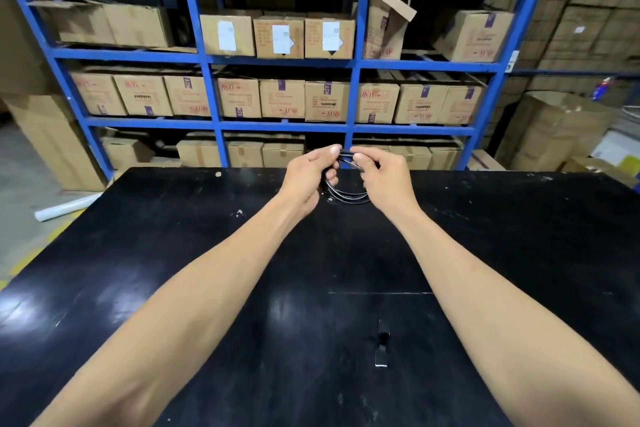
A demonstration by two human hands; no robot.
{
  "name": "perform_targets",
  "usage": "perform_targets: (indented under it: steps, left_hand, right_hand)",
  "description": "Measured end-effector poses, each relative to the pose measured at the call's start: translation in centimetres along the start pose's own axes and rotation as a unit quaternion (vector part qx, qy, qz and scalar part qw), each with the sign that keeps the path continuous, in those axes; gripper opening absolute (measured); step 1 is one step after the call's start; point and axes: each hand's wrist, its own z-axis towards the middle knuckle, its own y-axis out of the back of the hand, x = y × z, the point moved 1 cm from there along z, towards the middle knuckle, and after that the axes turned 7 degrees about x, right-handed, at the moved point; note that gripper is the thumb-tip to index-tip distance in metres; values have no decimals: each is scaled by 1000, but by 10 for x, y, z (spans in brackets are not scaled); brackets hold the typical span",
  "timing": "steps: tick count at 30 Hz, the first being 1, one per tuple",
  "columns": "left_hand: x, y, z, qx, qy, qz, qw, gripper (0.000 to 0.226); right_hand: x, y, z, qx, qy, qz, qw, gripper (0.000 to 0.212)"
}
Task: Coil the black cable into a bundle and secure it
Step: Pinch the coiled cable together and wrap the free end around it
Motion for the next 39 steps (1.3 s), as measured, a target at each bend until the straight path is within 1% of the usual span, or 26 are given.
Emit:
perform_targets:
  steps: [2, 5, 7, 9, 11, 13, 15, 16, 18, 19, 21, 23, 24, 26, 28, 30, 34, 37, 38, 39]
  left_hand:
    - [0, -3, 2, 15, 22, -21, 999, 20]
    - [0, -3, 6, 22, 43, 39, 998, 23]
    - [2, -4, 11, -14, 44, 56, 997, 21]
    - [4, -5, 13, -55, 43, 57, 996, 17]
    - [8, -4, 13, -67, 44, 69, 994, 16]
    - [13, -1, 11, -48, 48, 91, 993, 16]
    - [16, 4, 8, -6, 40, 154, 987, 14]
    - [16, 8, 7, 17, 24, 208, 978, 14]
    - [18, 16, 3, 60, -12, 318, 946, 20]
    - [19, 19, 2, 72, -24, 354, 932, 23]
    - [21, 24, 2, 74, -45, 398, 913, 23]
    - [25, 26, 2, 64, -51, 426, 901, 19]
    - [28, 27, 2, 61, -47, 432, 899, 19]
    - [35, 27, 0, 69, -36, 429, 900, 18]
    - [41, 26, -4, 96, -28, 427, 898, 20]
    - [47, 25, -8, 132, -25, 460, 878, 22]
    - [61, 22, -13, 197, -33, 568, 798, 24]
    - [72, 15, -14, 208, -48, 655, 724, 24]
    - [76, 12, -13, 205, -61, 674, 707, 23]
    - [79, 11, -13, 199, -71, 679, 703, 23]
  right_hand:
    - [-2, 2, -1, -20, -15, 27, 999, 25]
    - [-1, 5, -6, -47, -19, 36, 998, 25]
    - [1, 6, -10, -49, -16, 19, 998, 26]
    - [3, 7, -12, -26, 0, -18, 1000, 31]
    - [3, 9, -13, -1, 9, -75, 997, 32]
    - [1, 9, -16, 4, 16, -113, 993, 28]
    - [-2, 6, -19, -4, 6, -107, 994, 25]
    - [-4, 5, -21, -7, -9, -92, 996, 24]
    - [-7, 2, -24, -14, -36, -71, 997, 24]
    - [-8, 1, -25, -12, -40, -75, 996, 24]
    - [-8, -1, -29, 34, -20, -136, 990, 28]
    - [-12, -8, -33, 108, 2, -238, 965, 30]
    - [-17, -12, -34, 125, 6, -284, 951, 29]
    - [-26, -18, -39, 113, 8, -356, 928, 28]
    - [-34, -22, -48, 78, -1, -377, 923, 29]
    - [-41, -25, -57, 49, -23, -364, 930, 29]
    - [-60, -28, -66, 17, -79, -328, 941, 25]
    - [-70, -27, -67, 2, -109, -282, 953, 27]
    - [-72, -25, -68, 1, -113, -262, 959, 28]
    - [-74, -22, -68, 3, -117, -240, 964, 27]
